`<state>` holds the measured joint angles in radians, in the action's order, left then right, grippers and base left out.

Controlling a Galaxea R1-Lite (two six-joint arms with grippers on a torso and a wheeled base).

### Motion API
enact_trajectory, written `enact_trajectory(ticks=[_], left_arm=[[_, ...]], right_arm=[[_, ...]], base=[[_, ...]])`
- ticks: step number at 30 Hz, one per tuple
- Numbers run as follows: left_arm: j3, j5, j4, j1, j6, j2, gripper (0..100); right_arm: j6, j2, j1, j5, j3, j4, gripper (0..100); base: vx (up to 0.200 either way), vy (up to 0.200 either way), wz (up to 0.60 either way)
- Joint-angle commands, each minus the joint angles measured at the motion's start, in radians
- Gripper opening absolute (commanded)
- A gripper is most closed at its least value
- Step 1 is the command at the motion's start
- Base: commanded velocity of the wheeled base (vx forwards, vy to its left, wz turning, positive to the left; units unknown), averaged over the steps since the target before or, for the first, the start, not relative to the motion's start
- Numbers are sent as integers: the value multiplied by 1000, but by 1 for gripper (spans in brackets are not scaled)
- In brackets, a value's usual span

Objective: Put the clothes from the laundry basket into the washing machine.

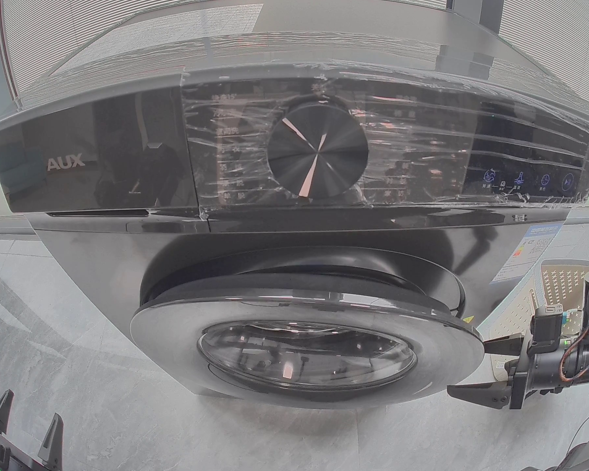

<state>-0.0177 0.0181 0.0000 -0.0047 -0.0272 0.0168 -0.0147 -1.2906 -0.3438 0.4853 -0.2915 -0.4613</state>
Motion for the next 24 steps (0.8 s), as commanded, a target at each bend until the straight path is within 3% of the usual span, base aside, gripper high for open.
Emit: enact_trajectory(ticks=[1, 4, 13, 24], left_arm=[[16, 0, 0, 0, 0, -17, 100], [16, 0, 0, 0, 0, -17, 100], [16, 0, 0, 0, -2, -17, 100], [16, 0, 0, 0, 0, -17, 100]], right_arm=[[-1, 80, 6, -1, 40, 4, 100], [1, 74, 8, -2, 23, -2, 100], [-2, -41, 0, -4, -58, -4, 100], [2, 31, -23, -2, 14, -2, 100]], base=[[0, 0, 0], [0, 0, 0], [-200, 0, 0], [0, 0, 0]])
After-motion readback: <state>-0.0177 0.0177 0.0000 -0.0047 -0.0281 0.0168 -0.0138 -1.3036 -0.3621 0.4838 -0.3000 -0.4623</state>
